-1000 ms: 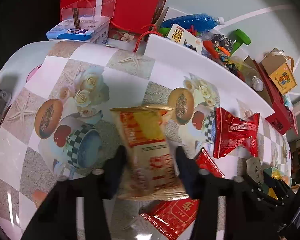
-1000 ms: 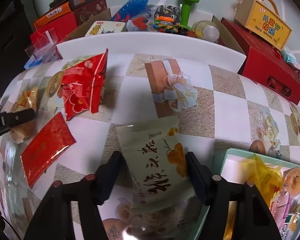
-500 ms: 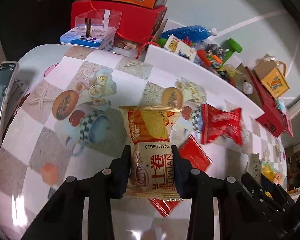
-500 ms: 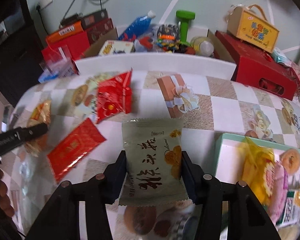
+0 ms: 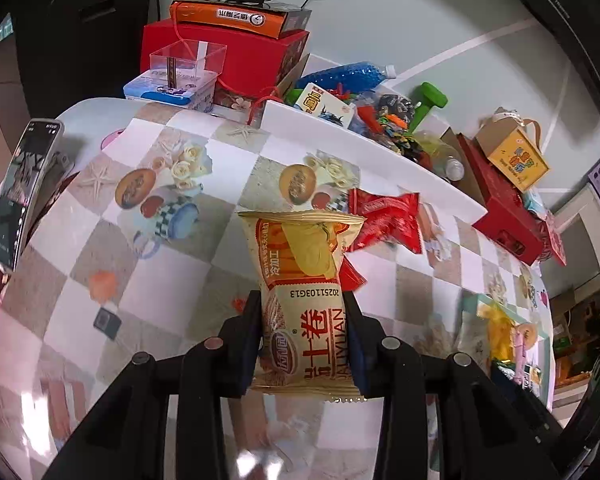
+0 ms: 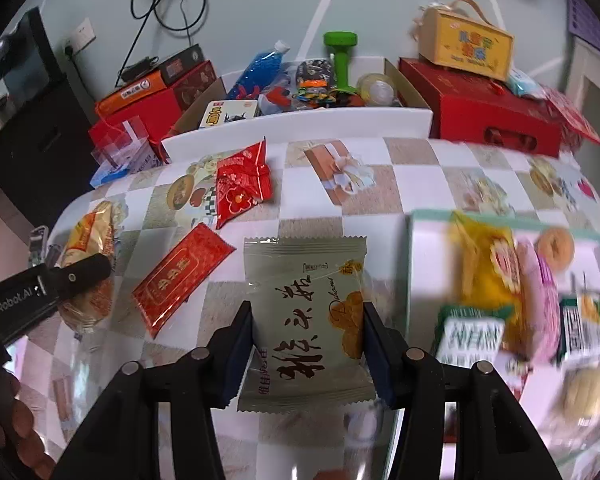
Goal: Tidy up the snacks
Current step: 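Carry both bags over the teal tray and lower them inside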
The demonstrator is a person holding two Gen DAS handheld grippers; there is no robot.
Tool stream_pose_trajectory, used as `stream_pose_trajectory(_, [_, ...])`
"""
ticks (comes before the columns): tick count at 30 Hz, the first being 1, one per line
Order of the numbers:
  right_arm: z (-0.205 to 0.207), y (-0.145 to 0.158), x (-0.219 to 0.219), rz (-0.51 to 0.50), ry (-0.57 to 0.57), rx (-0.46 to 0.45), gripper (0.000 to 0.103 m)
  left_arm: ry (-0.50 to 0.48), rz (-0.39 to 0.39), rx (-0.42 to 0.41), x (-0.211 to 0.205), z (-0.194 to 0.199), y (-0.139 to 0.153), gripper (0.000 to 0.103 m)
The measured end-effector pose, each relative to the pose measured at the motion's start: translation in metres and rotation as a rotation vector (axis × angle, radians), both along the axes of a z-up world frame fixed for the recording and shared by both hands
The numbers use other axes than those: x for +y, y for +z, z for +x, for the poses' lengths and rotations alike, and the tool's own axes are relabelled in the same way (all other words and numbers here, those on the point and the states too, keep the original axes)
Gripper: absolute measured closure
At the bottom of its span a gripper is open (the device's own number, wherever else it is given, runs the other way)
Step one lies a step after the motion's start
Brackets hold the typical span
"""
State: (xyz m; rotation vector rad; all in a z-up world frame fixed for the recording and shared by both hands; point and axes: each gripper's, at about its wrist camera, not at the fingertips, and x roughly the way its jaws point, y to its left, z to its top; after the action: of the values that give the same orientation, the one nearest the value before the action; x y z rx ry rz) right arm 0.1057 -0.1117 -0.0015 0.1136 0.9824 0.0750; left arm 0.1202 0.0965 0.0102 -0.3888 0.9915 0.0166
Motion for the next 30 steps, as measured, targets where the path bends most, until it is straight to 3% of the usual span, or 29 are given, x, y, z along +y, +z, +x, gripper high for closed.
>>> stream_pose_trajectory(15, [-0.019, 0.006, -0.036, -0.011, -0.076, -0.011, 0.048, -0.130, 0.010, -0.053, -0.059, -0.008, 0.018, 0.064])
stream_pose_trajectory(30, [-0.038, 0.025, -0.141, 0.005, -0.300, -0.050, 0.048, -0.366, 0.003, -0.094, -0.156, -0.018, 0.031, 0.064])
